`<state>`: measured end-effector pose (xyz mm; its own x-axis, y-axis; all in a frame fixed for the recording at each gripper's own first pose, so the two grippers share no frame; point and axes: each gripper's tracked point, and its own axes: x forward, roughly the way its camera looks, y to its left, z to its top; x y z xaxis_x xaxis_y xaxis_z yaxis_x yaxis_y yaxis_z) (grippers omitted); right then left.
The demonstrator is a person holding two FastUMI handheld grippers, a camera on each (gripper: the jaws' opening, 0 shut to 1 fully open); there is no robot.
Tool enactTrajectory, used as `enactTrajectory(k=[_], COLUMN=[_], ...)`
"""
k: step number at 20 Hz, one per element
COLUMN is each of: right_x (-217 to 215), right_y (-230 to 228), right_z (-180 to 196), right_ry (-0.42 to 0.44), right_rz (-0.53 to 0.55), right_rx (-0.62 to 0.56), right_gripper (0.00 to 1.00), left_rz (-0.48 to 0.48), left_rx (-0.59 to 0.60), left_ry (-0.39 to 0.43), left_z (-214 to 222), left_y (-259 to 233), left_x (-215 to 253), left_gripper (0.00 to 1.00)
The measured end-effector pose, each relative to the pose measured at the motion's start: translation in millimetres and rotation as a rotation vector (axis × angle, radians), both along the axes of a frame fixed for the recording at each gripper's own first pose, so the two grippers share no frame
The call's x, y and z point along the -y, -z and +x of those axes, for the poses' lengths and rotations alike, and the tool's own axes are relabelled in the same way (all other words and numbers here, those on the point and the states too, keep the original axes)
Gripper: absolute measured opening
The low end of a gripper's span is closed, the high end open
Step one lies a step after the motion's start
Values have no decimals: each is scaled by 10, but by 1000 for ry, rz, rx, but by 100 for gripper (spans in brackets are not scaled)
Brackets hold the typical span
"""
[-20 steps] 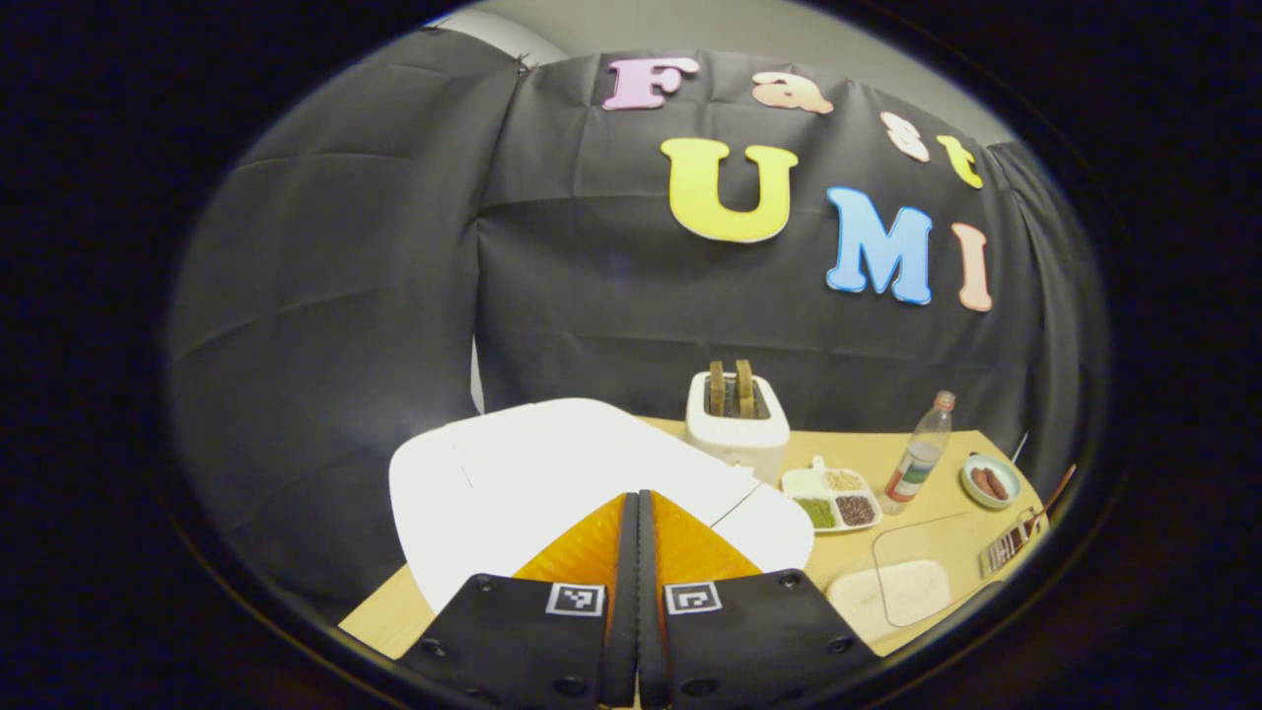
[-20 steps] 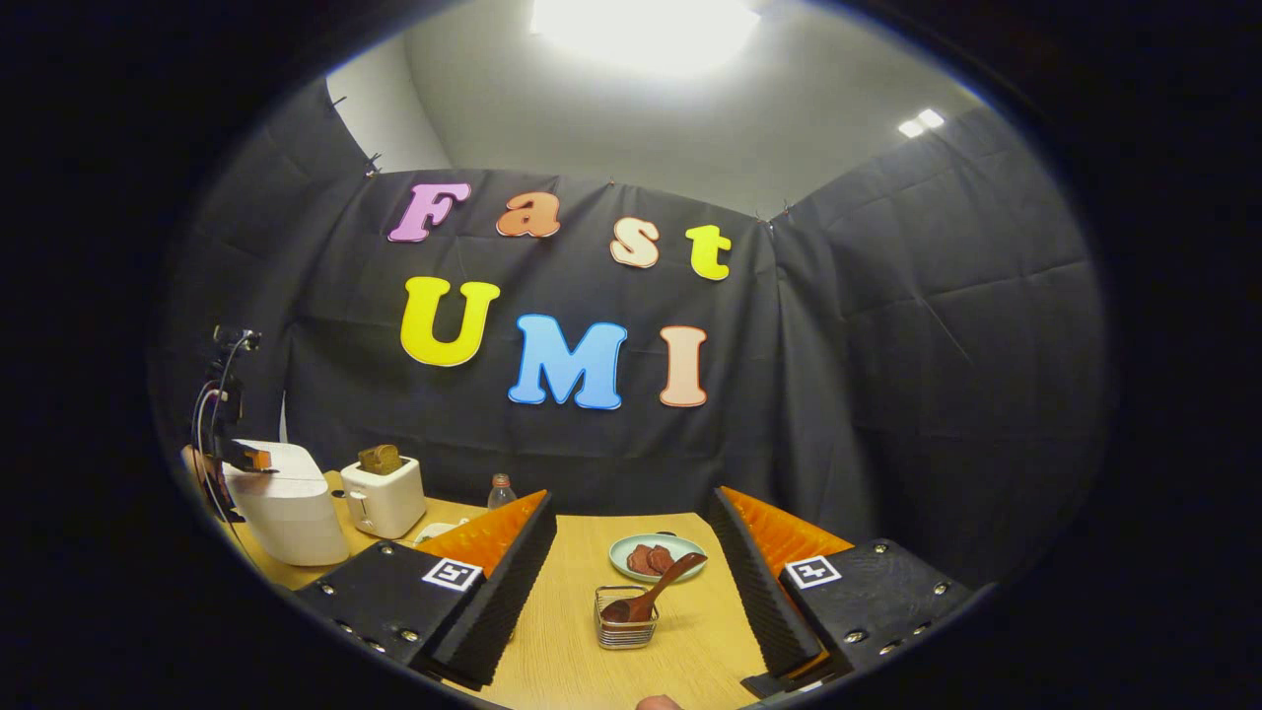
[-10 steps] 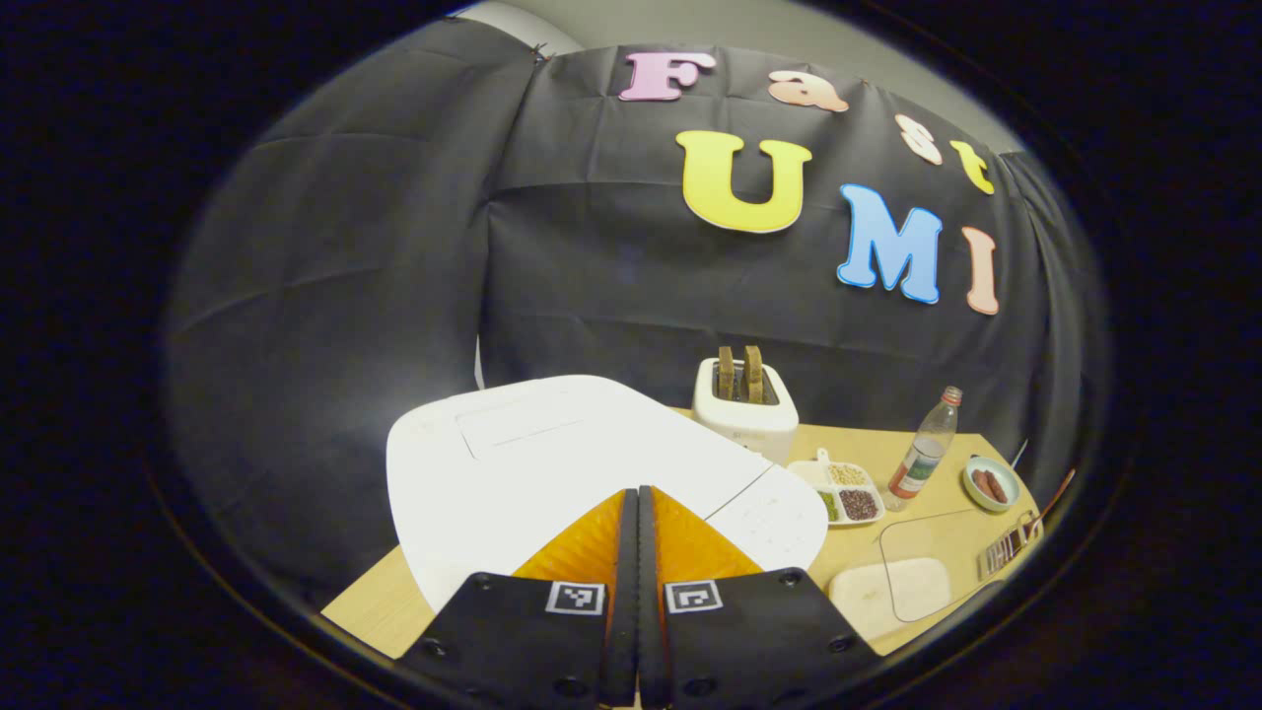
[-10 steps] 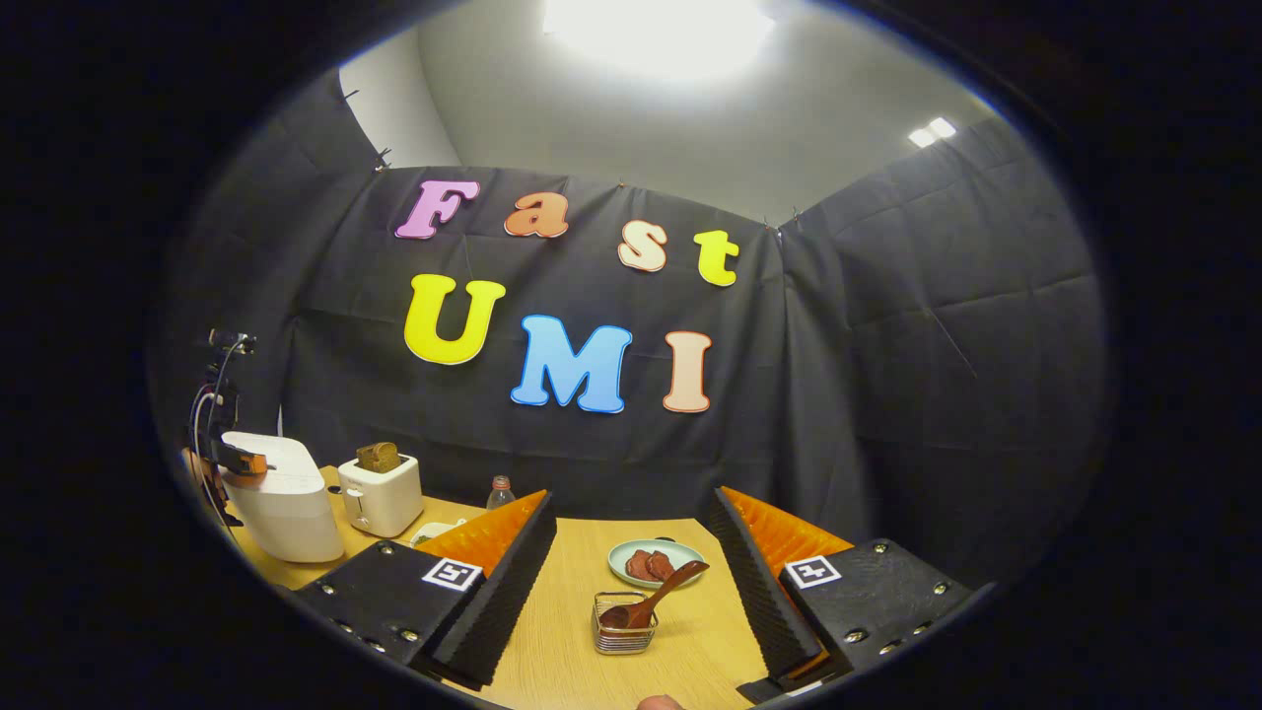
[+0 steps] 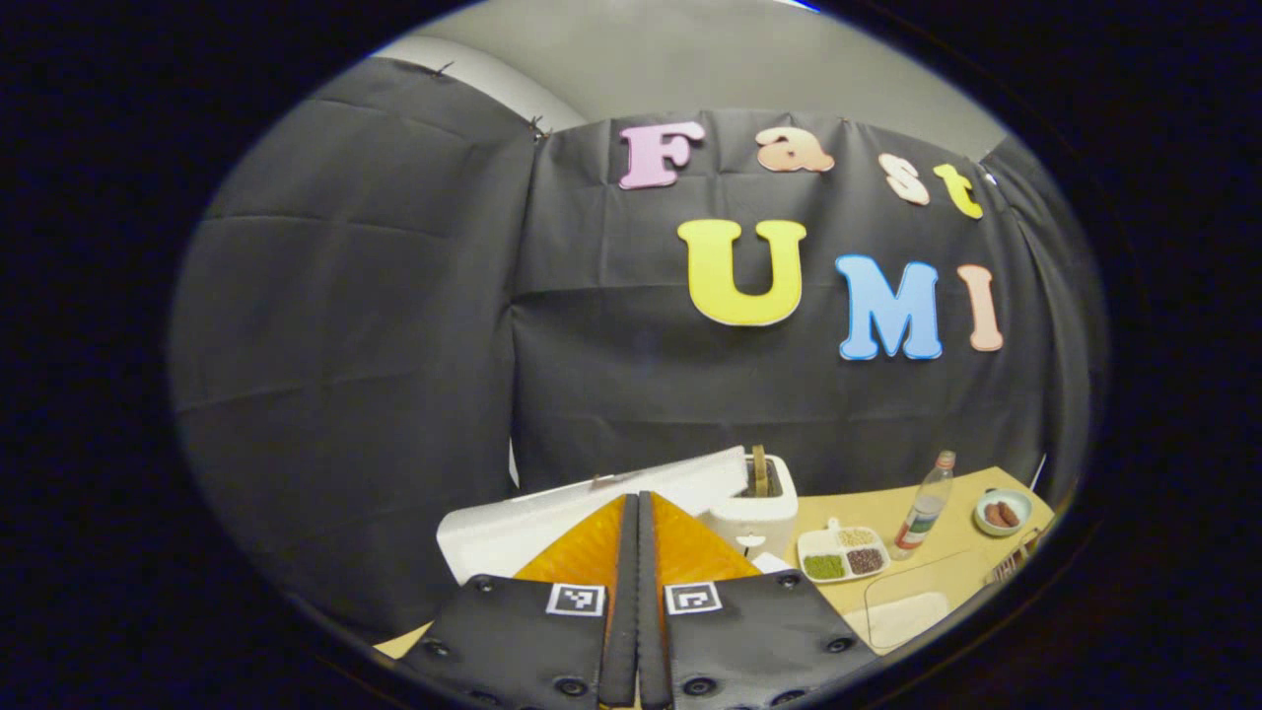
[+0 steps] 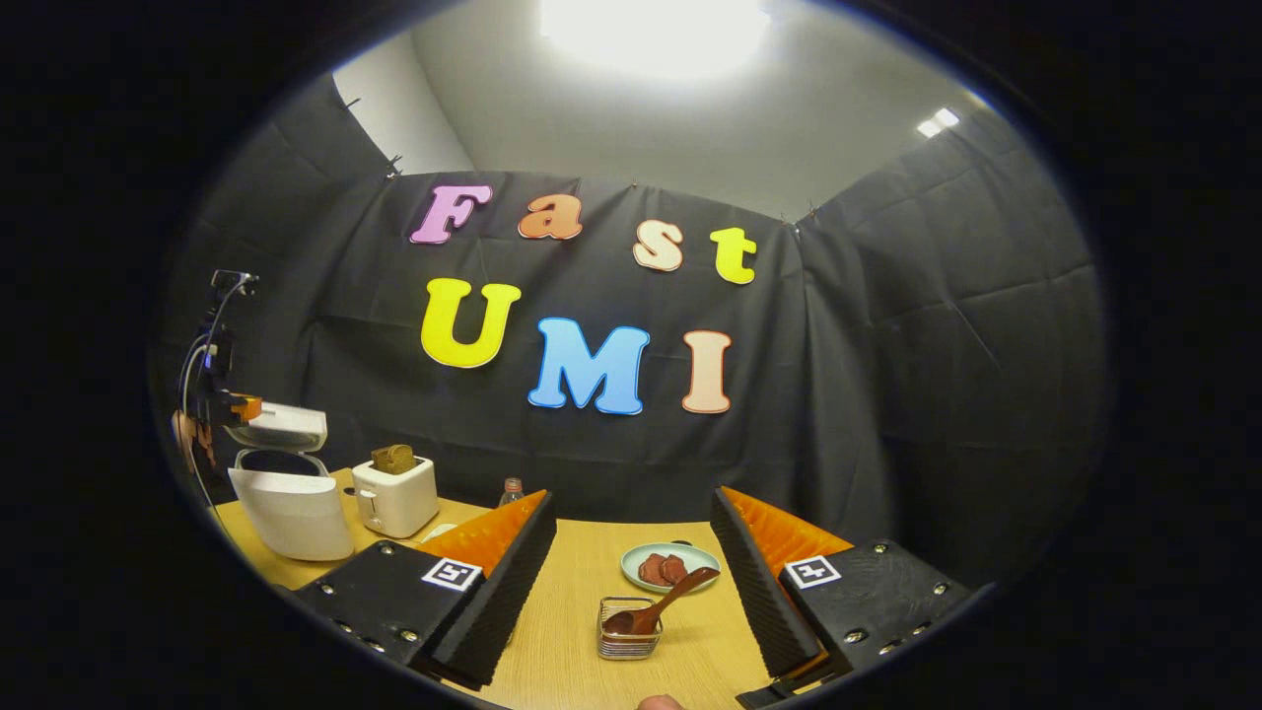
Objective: Close the left gripper, press the button to open the rice cooker; take a wooden spoon from the chopstick holder with the right hand, scoop a spoonful of rice and pour it into the rice cooker, then put the wooden spoon back into the chopstick holder.
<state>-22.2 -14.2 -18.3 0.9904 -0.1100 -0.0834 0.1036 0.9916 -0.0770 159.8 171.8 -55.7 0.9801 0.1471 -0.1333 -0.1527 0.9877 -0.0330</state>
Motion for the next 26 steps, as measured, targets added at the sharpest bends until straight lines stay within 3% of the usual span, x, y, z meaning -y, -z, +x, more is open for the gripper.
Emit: enactTrajectory(k=[5,7,8,10,11,12,14,15,20,26], right_x=[150,249,291,365,411,466,565,612,863,935], right_y=[71,86,103,150,174,239,403,481,1022,1761], right_z=[178,278,330,426,492,554,675,736,980,1091], right_ry=[-16,-14,-16,-19,-18,-14,-5,2,33,58], right_rz=[35,24,27,45,56,70,108,120,134,276], right_rx=[-6,3,5,5,5,-5,-39,-60,-159,-310], right_gripper=[96,96,96,96,96,96,96,96,96,96], left_rz=[40,50,59,75,75,72,74,78,62,80], left_rx=[145,161,160,162,170,171,173,176,161,102], left_ry=[-12,11,19,24,29,36,37,42,21,-22], left_z=[-505,-669,-749,-931,-1022,-1097,-1262,-1323,-1614,-1898], left_y=[-676,-776,-802,-846,-881,-923,-937,-954,-947,-834], left_x=[186,348,413,516,595,681,807,847,936,887], left_gripper=[10,50,75,94,96,89,90,98,98,98])
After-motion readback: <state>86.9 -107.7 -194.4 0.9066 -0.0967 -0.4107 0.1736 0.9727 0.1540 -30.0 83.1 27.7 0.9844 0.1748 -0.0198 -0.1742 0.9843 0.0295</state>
